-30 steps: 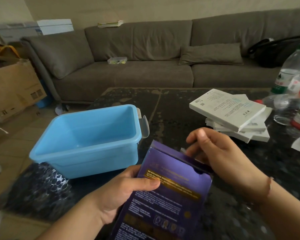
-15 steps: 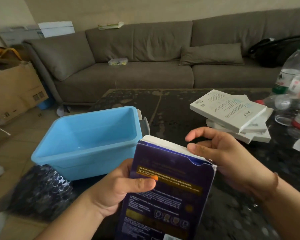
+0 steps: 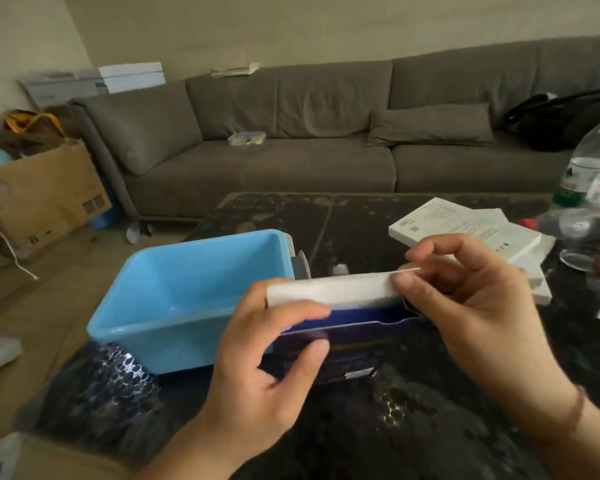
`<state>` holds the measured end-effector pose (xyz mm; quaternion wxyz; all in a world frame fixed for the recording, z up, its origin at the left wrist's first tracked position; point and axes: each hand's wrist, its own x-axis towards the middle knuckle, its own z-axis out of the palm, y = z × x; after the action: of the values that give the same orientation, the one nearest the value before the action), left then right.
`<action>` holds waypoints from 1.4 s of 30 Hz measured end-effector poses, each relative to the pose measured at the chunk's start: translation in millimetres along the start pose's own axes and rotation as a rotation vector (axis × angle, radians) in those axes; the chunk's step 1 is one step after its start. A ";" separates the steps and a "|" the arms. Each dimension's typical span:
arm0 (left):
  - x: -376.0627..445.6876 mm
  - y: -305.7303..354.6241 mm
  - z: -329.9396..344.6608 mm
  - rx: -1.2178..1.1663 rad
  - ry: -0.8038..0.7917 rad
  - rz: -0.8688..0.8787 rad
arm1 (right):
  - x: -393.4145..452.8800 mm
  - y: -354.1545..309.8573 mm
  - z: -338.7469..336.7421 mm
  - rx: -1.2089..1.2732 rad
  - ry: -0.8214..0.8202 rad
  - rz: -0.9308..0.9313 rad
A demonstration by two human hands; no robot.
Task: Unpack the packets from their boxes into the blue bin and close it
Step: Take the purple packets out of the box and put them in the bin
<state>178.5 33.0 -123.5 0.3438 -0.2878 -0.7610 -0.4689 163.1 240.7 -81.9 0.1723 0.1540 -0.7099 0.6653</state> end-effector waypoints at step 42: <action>-9.2 30.1 33.6 -0.312 -0.017 -0.582 | -11.2 19.3 -38.8 -0.887 -0.405 -0.360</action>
<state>198.4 74.4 -126.1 0.1407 -0.1113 -0.7332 -0.6559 166.0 280.6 -102.0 0.1919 0.3114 -0.9051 0.2170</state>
